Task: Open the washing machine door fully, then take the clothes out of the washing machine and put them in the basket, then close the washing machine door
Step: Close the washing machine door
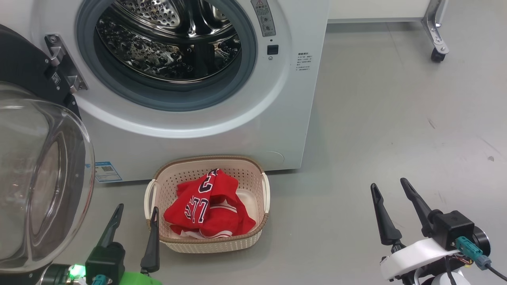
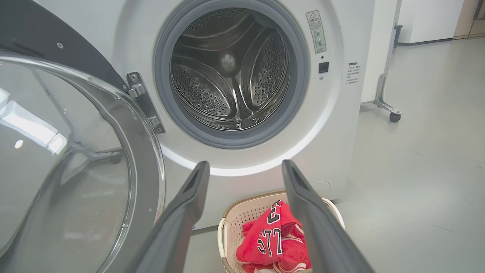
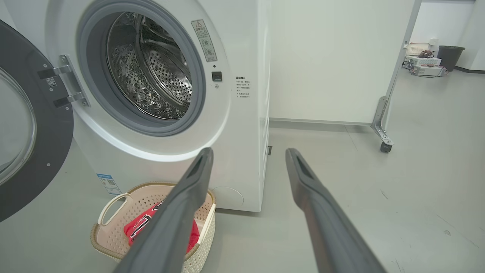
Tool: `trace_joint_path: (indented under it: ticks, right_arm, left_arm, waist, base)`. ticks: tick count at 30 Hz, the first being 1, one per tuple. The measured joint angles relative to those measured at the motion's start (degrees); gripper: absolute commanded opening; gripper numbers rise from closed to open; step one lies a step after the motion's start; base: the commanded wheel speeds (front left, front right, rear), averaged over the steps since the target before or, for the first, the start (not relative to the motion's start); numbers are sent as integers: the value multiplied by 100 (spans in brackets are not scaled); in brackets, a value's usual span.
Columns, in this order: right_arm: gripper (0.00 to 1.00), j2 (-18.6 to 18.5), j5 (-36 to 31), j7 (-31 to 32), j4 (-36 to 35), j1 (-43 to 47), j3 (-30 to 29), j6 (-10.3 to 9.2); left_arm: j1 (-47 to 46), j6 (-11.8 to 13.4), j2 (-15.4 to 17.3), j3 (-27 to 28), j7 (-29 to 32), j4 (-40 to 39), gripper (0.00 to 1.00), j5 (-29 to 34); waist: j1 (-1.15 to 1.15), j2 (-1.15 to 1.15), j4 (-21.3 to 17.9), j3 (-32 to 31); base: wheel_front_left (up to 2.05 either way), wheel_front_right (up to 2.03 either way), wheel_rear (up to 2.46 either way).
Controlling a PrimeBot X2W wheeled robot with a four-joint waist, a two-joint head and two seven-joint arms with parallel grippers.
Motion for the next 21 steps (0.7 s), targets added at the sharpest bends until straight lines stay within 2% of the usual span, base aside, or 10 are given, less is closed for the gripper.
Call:
trace_joint_path:
  ticks: [13, 21]
  right_arm:
    - [100, -23, 1, 1, -25, 1, -22, -10]
    - [100, -57, 24, 1, -38, 88, -113, -59]
  left_arm:
    - [1, 1, -34, 45, -1, -52, 100, 2]
    - [1, 1, -63, -4, 7, -38, 100, 64]
  waist:
    - [0, 0, 73, 22]
    - [0, 0, 280, -11]
  base:
    - [0, 0, 0]
    - [0, 0, 0]
